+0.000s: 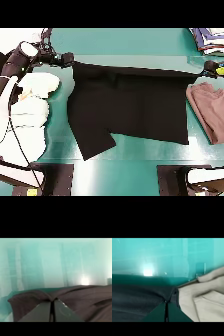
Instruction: Fold the shirts.
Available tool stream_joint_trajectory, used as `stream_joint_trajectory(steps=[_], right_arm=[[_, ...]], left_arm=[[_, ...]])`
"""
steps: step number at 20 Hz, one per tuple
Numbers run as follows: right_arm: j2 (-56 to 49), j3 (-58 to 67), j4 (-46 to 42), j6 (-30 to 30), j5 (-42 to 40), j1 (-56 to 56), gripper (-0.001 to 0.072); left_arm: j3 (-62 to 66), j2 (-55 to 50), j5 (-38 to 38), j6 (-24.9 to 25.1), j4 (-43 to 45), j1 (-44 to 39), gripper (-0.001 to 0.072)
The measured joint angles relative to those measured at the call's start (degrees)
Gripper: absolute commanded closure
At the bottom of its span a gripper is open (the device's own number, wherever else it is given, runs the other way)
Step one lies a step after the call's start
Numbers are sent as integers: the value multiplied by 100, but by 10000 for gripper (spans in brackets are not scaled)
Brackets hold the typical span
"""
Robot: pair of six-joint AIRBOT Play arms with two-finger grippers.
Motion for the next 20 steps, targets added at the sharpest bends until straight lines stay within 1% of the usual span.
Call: stream_joint_trajectory(steps=[2, 4, 8, 9, 10, 11, 12, 14, 16, 18, 20], right_arm=[[31, -238, -87, 2, 0, 116, 698], [186, -730, -168, 4, -52, 229, 697], [592, -1945, -260, 22, -494, 328, 695], [686, -2218, -262, 24, -610, 339, 693], [778, -2428, -262, 26, -730, 343, 637], [863, -2605, -256, 42, -846, 350, 425], [940, -2752, -251, 44, -907, 356, 343], [1132, -2918, -164, 42, -966, 323, 343], [1394, -3008, -164, 31, -883, 201, 343], [1731, -3056, -131, -68, -614, 28, 344], [2072, -3082, -127, -216, -247, -140, 344]], left_arm=[[-39, -52, -385, 39, 114, 33, 683], [-232, -87, -756, 63, 337, 50, 682], [-737, -111, -944, 79, 538, 63, 679], [-822, -111, -942, 79, 557, 66, 551], [-887, -114, -949, 72, 597, 66, 201], [-933, -111, -955, 11, 603, 72, 152], [-966, -109, -992, -85, 625, 76, 218], [-1003, -50, -1196, -223, 662, 103, 218], [-1034, 103, -1561, -306, 723, 192, 218], [-1147, 415, -1926, -350, 796, 251, 218], [-1558, 872, -2218, -380, 890, 282, 218]])
